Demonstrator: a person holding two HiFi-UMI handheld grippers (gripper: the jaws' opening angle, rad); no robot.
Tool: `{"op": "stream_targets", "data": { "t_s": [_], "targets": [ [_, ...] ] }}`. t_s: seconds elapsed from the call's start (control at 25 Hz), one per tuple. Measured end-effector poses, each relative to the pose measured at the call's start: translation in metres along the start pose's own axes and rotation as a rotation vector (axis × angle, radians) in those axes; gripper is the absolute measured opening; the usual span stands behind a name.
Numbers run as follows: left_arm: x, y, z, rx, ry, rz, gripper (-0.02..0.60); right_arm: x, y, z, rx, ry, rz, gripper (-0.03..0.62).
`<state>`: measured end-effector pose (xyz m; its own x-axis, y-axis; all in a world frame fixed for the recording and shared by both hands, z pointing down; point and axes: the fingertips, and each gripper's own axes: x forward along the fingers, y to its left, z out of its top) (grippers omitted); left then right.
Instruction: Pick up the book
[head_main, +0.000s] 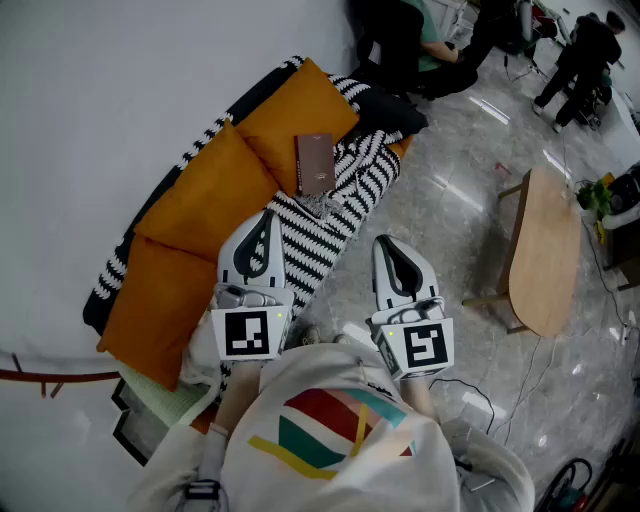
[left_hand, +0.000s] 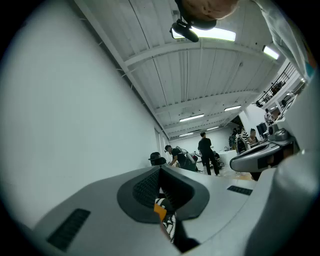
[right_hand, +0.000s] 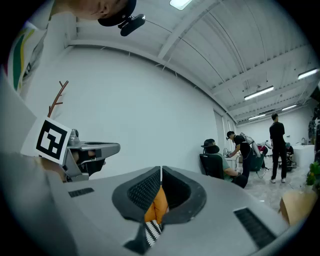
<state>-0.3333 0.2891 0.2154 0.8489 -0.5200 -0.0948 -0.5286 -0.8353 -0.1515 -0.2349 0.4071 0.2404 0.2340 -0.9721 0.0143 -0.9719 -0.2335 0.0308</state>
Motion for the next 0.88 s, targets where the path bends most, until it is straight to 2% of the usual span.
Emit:
{"op": "stream_targets", "data": {
  "t_s": [0.24, 0.52, 0.64, 0.88],
  "targets": [
    [0.002, 0.005, -0.001, 0.004, -0.001, 0.001, 0.008, 0.003, 0.000, -0.004, 0.027, 0.037, -0.017, 0.017],
    [0.010, 0.001, -0.003, -0.006, -0.004, -0.009, 0.008, 0.002, -0.005, -0.001, -0.003, 0.009, -0.012, 0.017],
    [0.015, -0.008, -0.002, -0.008, -0.007, -0.018, 0.008, -0.004, -0.011, 0.003, -0.022, -0.018, -0.013, 0.017],
    [0.025, -0.040, -0.007, -0.017, -0.008, -0.042, 0.008, -0.029, -0.042, -0.008, 0.017, -0.019, -0.038, 0.017]
  ]
}}
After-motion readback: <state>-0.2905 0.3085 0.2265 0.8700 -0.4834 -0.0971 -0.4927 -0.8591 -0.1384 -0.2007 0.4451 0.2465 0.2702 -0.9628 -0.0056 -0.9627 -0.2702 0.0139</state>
